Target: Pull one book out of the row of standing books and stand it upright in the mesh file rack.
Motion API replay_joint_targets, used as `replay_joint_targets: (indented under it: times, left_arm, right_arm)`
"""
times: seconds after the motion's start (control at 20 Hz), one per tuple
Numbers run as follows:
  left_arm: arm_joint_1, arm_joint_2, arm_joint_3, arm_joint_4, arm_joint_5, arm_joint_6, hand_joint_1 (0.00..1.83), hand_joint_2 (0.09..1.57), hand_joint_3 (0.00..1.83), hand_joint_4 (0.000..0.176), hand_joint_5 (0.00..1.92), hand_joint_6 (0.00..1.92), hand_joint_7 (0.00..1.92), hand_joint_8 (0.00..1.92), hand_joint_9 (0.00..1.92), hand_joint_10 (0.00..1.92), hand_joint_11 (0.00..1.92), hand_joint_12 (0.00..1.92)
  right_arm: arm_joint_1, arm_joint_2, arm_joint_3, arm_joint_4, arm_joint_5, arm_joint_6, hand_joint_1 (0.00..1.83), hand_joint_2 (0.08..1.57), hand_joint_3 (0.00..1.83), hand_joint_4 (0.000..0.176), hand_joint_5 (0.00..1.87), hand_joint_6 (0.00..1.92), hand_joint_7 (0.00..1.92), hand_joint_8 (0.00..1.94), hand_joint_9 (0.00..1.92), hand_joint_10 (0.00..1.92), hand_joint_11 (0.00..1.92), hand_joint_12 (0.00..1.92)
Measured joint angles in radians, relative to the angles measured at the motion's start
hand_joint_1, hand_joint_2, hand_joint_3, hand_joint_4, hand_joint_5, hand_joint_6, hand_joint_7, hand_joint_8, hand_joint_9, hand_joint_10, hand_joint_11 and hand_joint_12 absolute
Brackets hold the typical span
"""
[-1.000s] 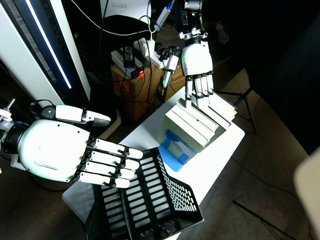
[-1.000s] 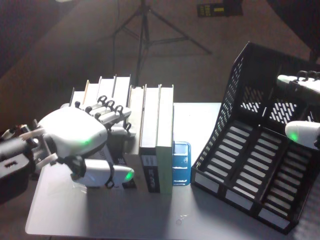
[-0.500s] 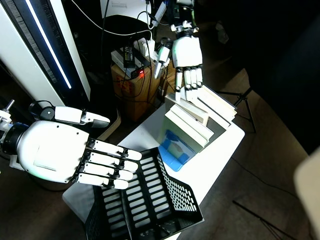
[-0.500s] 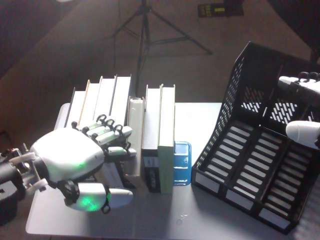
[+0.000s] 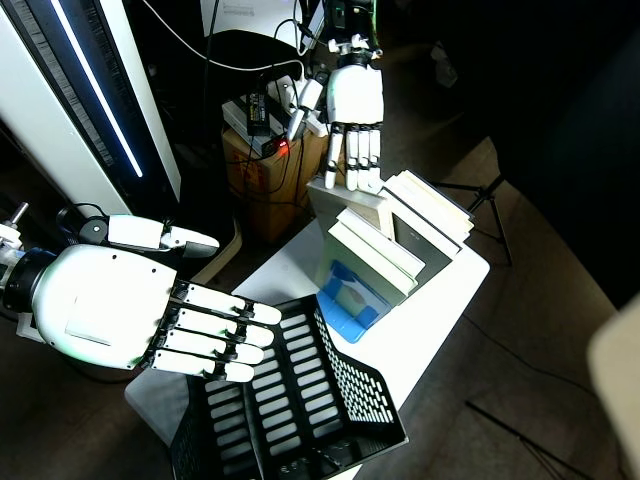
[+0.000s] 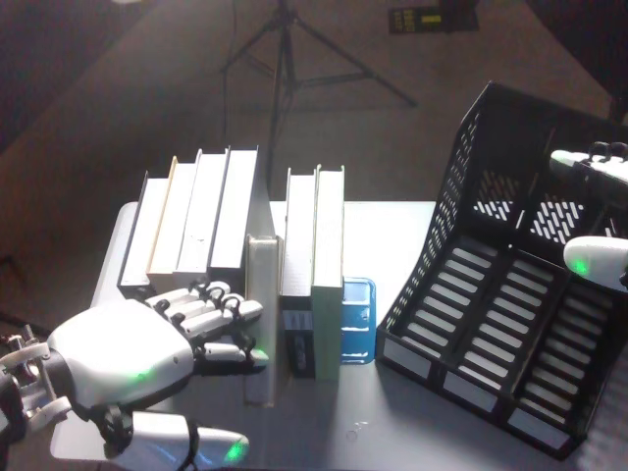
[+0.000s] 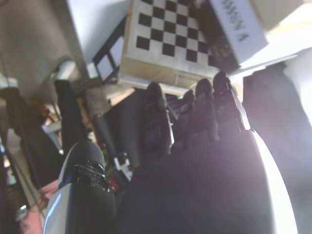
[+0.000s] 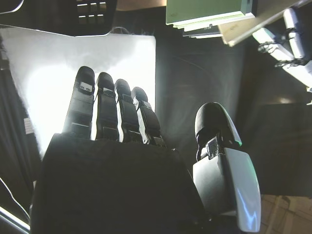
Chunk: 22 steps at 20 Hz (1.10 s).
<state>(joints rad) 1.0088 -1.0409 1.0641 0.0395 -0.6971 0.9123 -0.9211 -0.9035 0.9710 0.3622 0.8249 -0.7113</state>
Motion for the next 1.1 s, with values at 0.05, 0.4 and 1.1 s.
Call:
replay_joint_targets:
  times: [0.05, 0.4, 1.1]
  left_arm:
    - [0.004, 0.001, -0.002, 0.008, -0.002, -0.010, 0.00, 1.17, 0.00, 0.065, 0.49, 0.00, 0.00, 0.00, 0.00, 0.00, 0.00, 0.00]
    - [0.008, 0.069, -0.039, 0.001, -0.098, -0.047, 0.00, 1.22, 0.02, 0.073, 0.18, 0.00, 0.00, 0.00, 0.00, 0.00, 0.00, 0.00]
    - [0.107, 0.139, 0.044, -0.429, -0.373, -0.034, 0.21, 1.43, 0.00, 0.037, 0.00, 0.00, 0.00, 0.00, 0.00, 0.00, 0.00, 0.00]
  right_arm:
    - [0.000, 0.000, 0.000, 0.001, 0.000, 0.000, 0.15, 1.33, 0.00, 0.000, 0.00, 0.00, 0.00, 0.00, 0.00, 0.00, 0.00, 0.00]
    - [-0.003, 0.001, -0.003, -0.019, -0.001, 0.000, 0.14, 1.33, 0.00, 0.000, 0.00, 0.00, 0.00, 0.00, 0.00, 0.00, 0.00, 0.00]
    - [0.230, -0.075, 0.015, -0.516, -0.246, 0.001, 0.59, 1.13, 0.00, 0.000, 0.00, 0.00, 0.00, 0.00, 0.00, 0.00, 0.00, 0.00]
